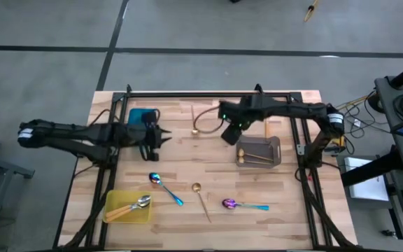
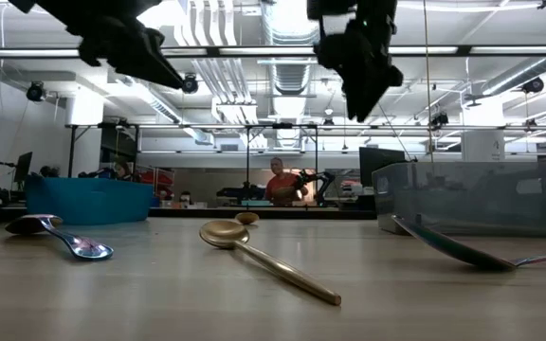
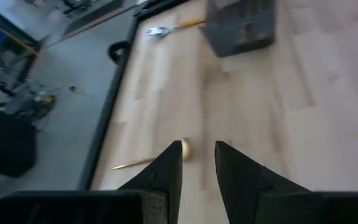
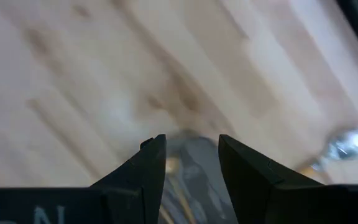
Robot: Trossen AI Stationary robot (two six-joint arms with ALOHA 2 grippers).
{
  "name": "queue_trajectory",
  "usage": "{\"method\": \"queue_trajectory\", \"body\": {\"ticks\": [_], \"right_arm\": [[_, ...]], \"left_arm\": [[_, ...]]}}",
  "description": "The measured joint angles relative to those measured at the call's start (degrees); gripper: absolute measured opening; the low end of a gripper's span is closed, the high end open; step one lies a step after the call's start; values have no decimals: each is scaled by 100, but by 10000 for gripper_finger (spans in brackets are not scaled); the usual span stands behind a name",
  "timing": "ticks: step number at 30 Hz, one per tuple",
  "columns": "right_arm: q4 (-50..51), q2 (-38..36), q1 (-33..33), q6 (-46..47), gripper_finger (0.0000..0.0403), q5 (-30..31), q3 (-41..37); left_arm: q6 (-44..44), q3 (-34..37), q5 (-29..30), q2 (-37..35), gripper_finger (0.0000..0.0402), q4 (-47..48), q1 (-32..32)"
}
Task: Sort silverware by color (type)
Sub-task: Put the yellow spoon into the yellow bin
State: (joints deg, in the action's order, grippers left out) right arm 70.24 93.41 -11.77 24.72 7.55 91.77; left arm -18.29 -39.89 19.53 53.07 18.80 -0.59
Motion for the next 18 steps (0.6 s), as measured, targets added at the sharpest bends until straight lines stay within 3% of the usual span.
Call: {"method": "queue_trajectory", "body": {"ticks": [12,18], "right_arm": [[298,-1,-1566,-620,139,-8,-38],[163,-1,-2202,-781,139,-40,-537]], "left_arm": [[-673,-68,-17,13,77,-53,883],[-667,-56,-17,14,77,-43,1064]]}}
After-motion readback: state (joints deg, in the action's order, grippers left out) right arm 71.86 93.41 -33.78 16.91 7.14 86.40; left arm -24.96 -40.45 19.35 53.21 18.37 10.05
